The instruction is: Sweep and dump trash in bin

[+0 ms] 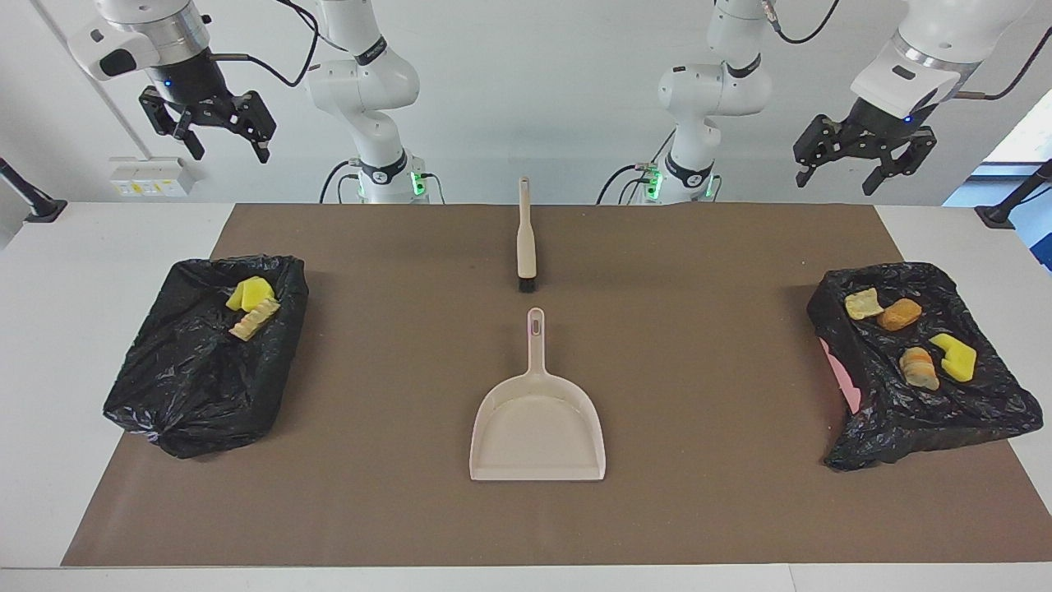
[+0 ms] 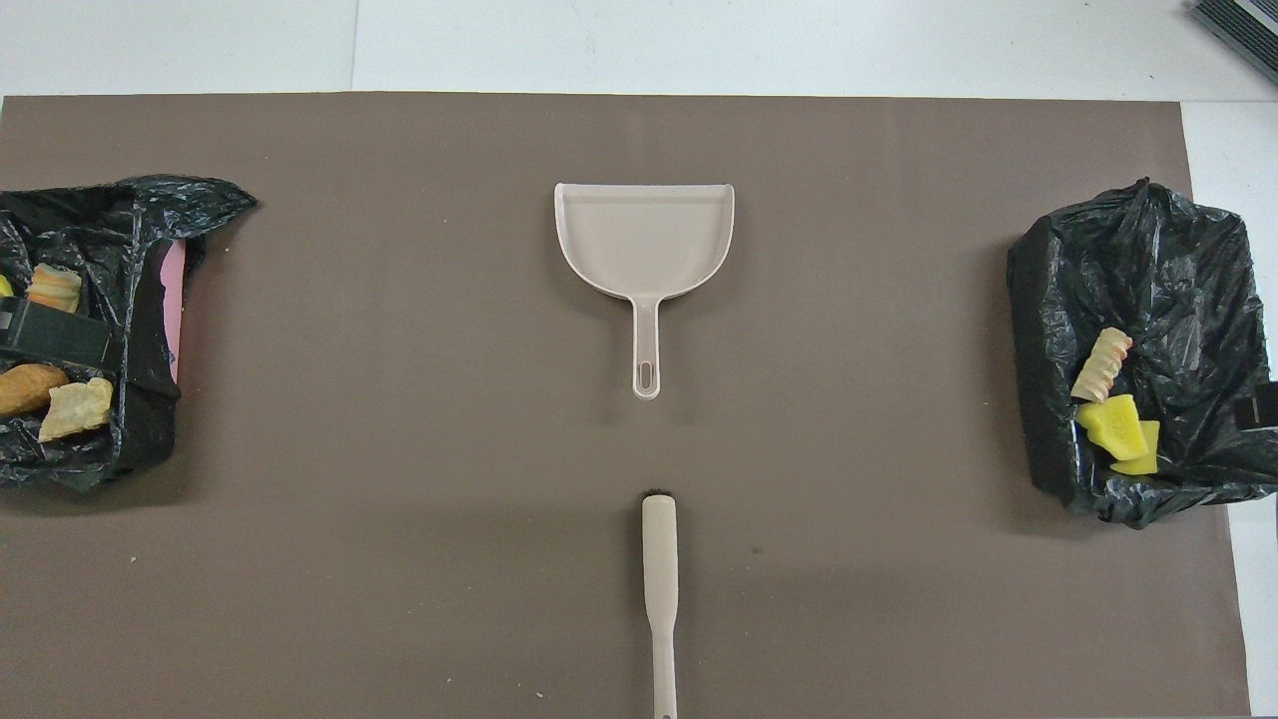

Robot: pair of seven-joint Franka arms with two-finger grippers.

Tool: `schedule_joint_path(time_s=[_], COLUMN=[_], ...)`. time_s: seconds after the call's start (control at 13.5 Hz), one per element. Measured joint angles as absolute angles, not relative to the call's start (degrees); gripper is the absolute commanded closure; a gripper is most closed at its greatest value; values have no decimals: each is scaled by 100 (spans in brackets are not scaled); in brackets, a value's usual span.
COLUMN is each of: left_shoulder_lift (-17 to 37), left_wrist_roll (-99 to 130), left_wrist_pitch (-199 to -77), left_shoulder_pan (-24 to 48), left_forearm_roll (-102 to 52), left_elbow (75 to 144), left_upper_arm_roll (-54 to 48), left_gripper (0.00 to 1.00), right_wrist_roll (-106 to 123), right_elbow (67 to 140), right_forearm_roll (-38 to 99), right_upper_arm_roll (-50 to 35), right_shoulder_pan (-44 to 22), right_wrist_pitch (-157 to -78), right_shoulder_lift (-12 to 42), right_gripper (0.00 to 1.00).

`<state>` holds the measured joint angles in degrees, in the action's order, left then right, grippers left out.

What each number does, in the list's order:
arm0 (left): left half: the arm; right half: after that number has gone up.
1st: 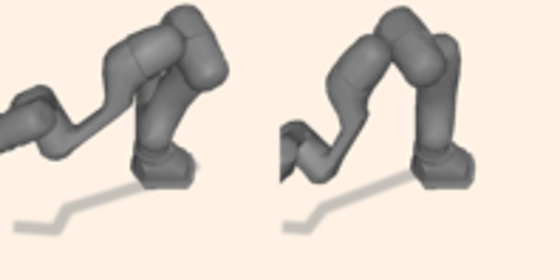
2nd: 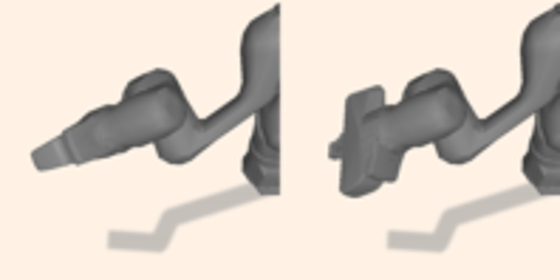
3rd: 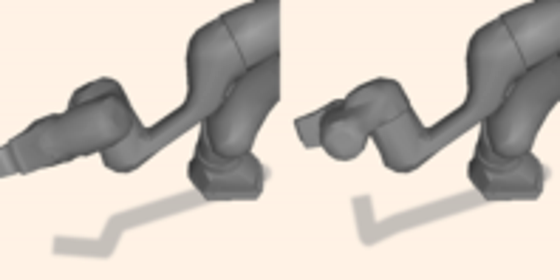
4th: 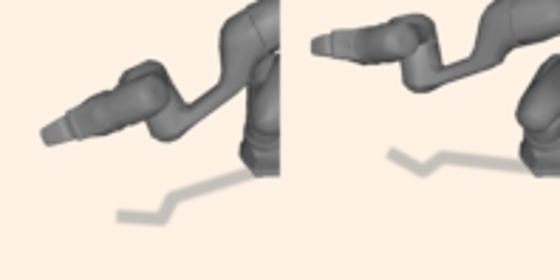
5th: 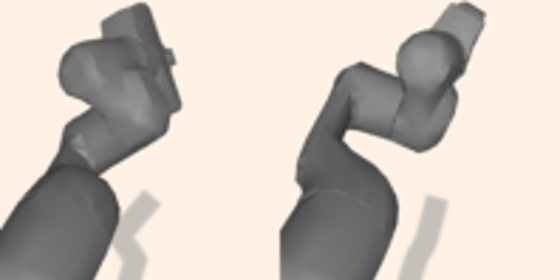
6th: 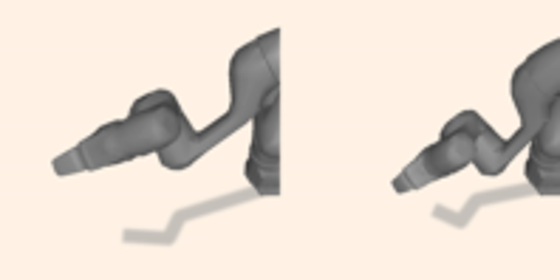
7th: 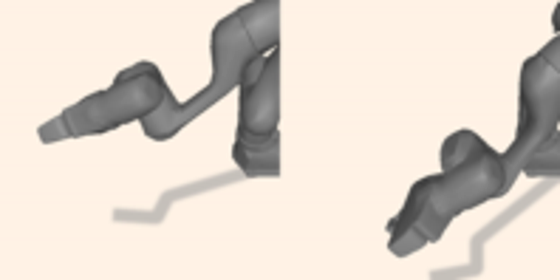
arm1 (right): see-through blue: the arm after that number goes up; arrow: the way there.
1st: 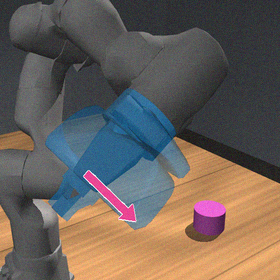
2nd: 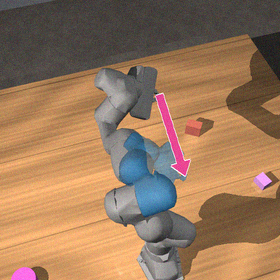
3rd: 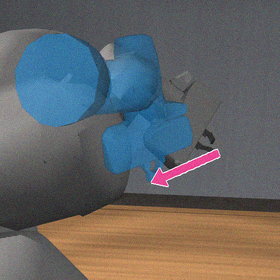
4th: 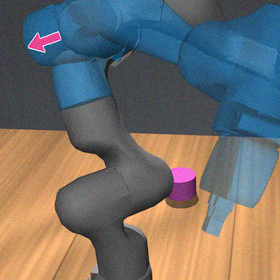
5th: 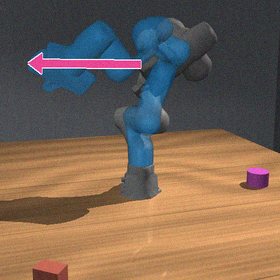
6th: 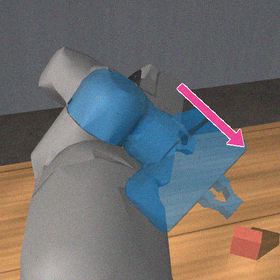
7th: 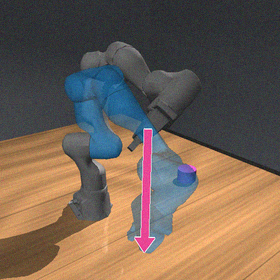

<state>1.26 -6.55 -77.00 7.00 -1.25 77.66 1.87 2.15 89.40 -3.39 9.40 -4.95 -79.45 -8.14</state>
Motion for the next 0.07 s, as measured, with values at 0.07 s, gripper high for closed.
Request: schedule_joint_path(time_s=[0.07], left_shoulder_lift=[124], left_wrist_roll=[-657], left_wrist_pitch=[-7697], left_shoulder_pan=[700], left_forearm_roll=[-125], left_elbow=[7766], left_upper_arm_roll=[186], left_gripper=[0], right_wrist_roll=[215], right_elbow=[8940], right_forearm_roll=[-339], right_upper_arm_roll=[940], right_shoulder_pan=[-495], right_wrist_pitch=[-7945], right_shoulder_lift=[-814], right_gripper=[0])
